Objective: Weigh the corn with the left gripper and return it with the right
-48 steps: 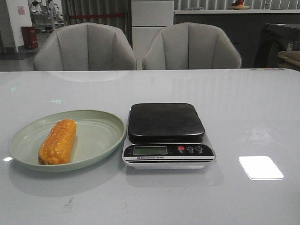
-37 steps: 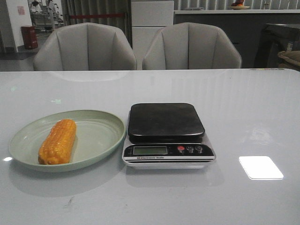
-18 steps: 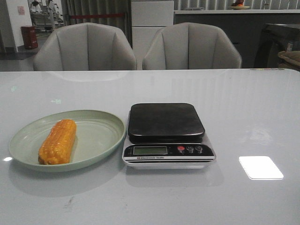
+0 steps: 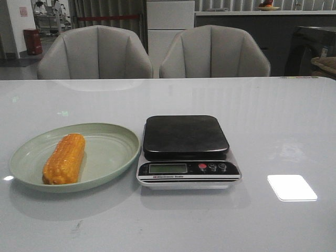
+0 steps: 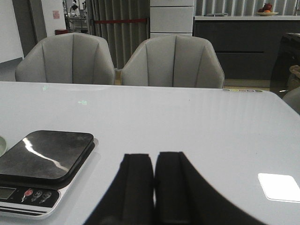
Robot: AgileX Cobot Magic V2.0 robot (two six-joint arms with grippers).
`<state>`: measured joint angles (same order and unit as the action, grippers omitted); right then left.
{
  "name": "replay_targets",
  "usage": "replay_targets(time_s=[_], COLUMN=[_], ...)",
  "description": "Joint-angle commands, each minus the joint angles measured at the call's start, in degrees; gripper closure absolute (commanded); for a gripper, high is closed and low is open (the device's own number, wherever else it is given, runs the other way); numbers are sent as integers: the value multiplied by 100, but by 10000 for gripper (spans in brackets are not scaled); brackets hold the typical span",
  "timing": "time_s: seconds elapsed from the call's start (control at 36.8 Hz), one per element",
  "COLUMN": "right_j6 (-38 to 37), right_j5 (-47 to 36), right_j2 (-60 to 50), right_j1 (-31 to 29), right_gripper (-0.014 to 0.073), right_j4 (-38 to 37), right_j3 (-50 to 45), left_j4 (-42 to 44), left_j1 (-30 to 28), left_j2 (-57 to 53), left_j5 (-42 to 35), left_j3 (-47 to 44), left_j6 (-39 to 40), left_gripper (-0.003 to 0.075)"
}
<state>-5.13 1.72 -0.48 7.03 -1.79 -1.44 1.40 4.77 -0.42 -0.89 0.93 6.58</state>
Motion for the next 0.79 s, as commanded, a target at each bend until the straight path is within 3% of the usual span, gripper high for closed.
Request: replay_targets(time_s=[0.0,0.3,0.76], right_j6=[37,37,37], right_j5=[-479,-479,-479], right_j2=[-116,-116,-116], right_j1=[-23,-23,-23], right_gripper=[419,419,419], right_j4=[-67,-67,-67], right_j3=[-61,-61,-61], left_j4=[-63,-63,-63], left_j1=[38,38,38], left_j2=[47,1328,2410], left_j5=[-121,2115,2148], left_j3=[662,2397,2464], left_j6=[31,31,31], left_gripper=[606,606,590])
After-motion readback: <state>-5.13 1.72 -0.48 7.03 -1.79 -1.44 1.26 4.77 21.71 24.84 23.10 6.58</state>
